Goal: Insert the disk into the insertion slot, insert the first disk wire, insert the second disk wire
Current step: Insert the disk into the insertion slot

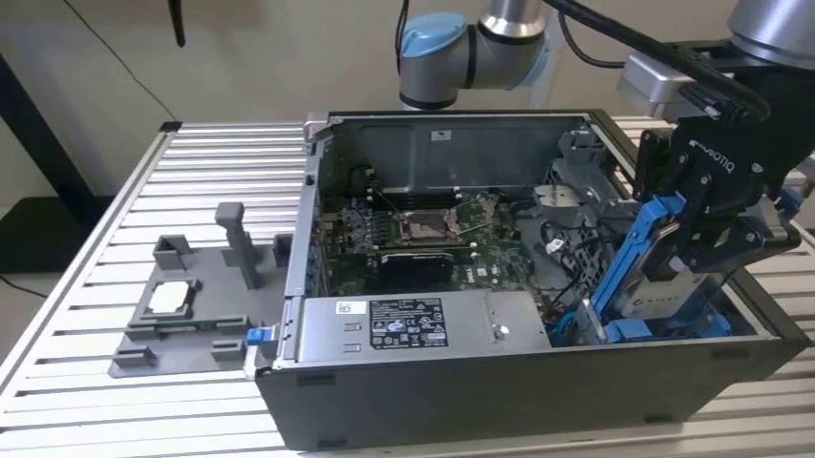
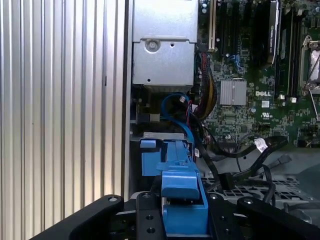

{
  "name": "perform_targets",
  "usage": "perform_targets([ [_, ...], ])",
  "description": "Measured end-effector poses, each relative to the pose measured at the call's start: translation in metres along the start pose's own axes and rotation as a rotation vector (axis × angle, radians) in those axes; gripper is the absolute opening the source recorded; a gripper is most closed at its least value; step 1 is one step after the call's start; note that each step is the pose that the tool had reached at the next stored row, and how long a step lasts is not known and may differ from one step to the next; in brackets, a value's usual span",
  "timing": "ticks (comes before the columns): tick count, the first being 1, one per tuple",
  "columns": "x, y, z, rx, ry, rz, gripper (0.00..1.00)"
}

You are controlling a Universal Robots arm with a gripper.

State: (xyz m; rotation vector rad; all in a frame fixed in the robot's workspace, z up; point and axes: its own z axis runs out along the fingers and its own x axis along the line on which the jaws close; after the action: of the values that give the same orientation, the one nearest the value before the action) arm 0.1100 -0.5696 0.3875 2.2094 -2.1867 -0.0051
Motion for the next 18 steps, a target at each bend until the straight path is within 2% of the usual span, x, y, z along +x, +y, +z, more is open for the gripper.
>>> perform_targets([
  [4,0.0,0.0,0.0003,0.0,-0.0002,0.0,0.33],
  [11,-0.0002,-0.0003,0.0078,-0.0007,-0.0002,0.0,0.33],
  [18,-0.0002,-0.0004,0.0082,-0.0007,-0.0002,0.0,0.34],
])
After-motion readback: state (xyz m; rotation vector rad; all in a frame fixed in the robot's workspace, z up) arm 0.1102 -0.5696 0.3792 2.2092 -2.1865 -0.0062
